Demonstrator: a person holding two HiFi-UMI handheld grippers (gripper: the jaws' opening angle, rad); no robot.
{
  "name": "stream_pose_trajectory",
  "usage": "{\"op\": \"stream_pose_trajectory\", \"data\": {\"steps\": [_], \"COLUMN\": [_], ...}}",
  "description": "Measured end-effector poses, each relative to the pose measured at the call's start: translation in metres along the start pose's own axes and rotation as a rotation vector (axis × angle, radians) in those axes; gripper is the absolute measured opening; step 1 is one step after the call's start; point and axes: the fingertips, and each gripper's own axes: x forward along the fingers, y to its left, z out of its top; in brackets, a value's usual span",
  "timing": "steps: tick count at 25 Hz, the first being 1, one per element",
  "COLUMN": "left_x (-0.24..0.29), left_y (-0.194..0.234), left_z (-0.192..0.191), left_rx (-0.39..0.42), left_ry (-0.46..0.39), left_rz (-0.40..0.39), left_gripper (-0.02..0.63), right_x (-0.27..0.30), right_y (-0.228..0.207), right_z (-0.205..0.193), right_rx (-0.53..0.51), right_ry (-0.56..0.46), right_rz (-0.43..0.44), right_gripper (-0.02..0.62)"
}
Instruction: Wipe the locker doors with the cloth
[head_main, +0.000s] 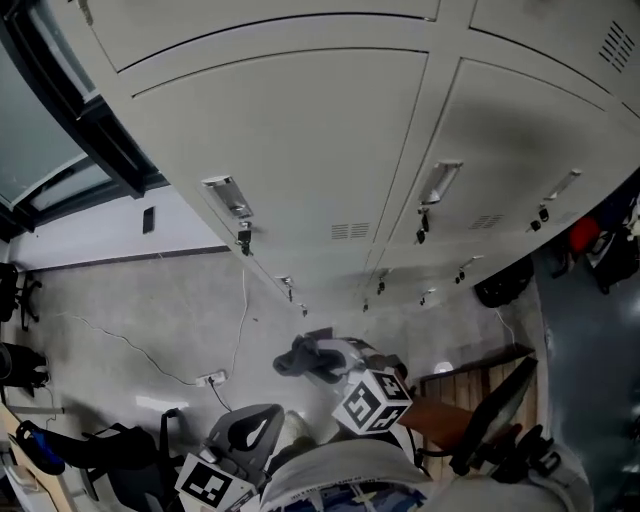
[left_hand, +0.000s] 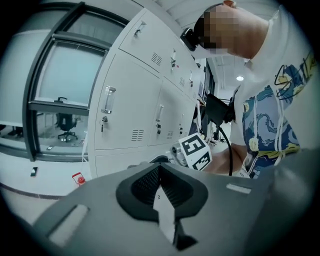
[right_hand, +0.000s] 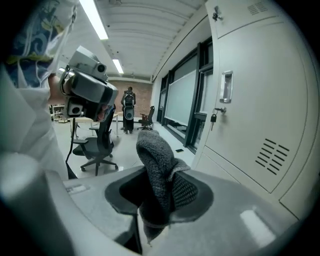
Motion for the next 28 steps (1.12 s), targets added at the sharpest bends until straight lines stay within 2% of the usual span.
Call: {"op": "stream_pose_trajectory", "data": {"steps": [3, 10, 15, 19, 28], "left_x": [0.004, -0.016, -0.048, -0.072, -0.117], "left_y": [-0.005, -0.023, -0.04, -0.059, -0.085], "left_z": [-0.002, 0.005, 0.004, -0.011, -0.046], "left_rx": [0.011, 0.068, 0.121, 0.144, 0.161], "left_ry": [0.013, -0.033, -0.057, -0.056, -0.033], "left_rz": [-0.022, -0.129, -0.192, -0.252, -0.326], "left_gripper": [0.002, 0.002, 0.002, 0.002, 0.002], "right_x": [-0.017, -0.055, -0.072, -0.083, -0.099], "right_y": [0.005, 0.017, 0.048, 0.08, 0.141], "right_z": [0.003, 0.021, 0.048, 0.067, 0.068], "right_rx": [0.004, 0.03, 0.023, -0.005, 0.043], "right_ry": [-0.01, -0.023, -0.055, -0.076, -0.058], "right_rz": [-0.012, -0.127, -0.198, -0.255, -0.328], "right_gripper": [0.115, 0.115, 0.115, 0.115, 0.115]}}
